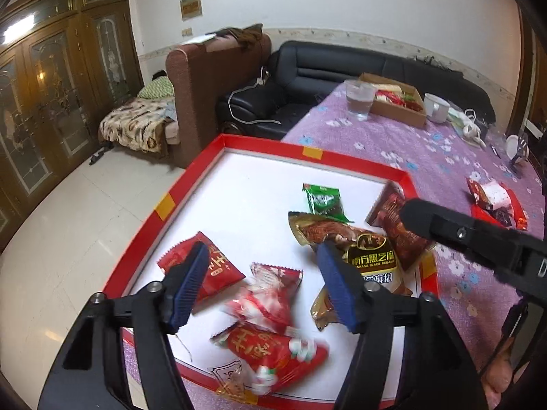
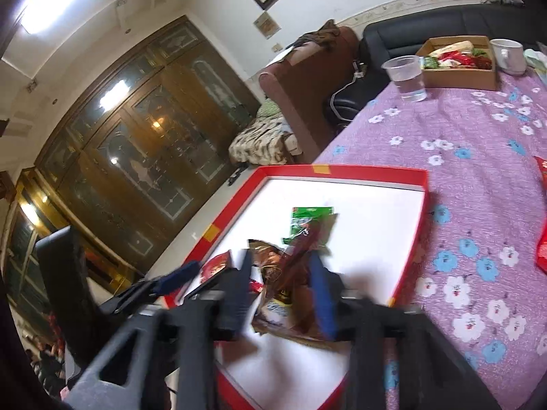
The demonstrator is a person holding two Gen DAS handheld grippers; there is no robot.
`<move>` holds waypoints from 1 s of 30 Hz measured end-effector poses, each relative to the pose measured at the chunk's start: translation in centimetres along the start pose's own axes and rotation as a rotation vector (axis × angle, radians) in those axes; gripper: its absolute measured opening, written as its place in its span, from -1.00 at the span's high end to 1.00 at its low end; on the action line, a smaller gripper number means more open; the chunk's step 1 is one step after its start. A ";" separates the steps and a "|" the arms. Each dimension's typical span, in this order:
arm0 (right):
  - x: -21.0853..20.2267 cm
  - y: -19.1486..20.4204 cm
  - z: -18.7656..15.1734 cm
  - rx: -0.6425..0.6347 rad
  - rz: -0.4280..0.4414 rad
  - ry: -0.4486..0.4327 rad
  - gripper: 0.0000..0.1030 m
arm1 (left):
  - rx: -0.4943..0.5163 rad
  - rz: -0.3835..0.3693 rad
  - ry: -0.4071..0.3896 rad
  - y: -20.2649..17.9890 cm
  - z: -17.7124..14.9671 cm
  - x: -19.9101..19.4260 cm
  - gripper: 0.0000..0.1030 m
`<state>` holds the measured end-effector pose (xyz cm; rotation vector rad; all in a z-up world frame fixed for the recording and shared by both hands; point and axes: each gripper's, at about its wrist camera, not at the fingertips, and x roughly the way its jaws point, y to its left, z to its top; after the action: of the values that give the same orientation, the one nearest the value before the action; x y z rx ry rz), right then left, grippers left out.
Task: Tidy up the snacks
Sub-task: 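Lower the candy into the tray with the left tool while the right tool lowers the brown bag, then move both open tools from the tray back over the red packets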
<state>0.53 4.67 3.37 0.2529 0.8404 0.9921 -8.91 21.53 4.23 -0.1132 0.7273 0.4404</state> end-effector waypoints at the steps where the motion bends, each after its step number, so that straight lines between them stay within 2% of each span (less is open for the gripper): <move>1: -0.3 -0.1 0.1 0.005 -0.006 -0.012 -0.10 | 0.004 0.000 -0.003 0.0 0.0 -0.1 -0.29; 5: -1.0 -1.1 0.4 0.050 -0.029 -0.046 -0.24 | 0.018 -0.009 -0.003 -0.5 -0.4 -0.4 -0.29; 22: 0.4 -6.3 0.3 0.280 -0.065 0.050 -0.24 | 0.075 -0.054 0.029 -2.5 -2.4 -1.2 -0.29; 30: -0.3 -7.1 0.4 0.296 -0.089 0.032 -0.24 | 0.104 -0.091 0.030 -2.9 -3.3 -2.8 -0.29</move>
<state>5.24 0.59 -0.12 0.4491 1.0197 0.7886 -11.57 17.06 3.49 -0.0553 0.7699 0.3144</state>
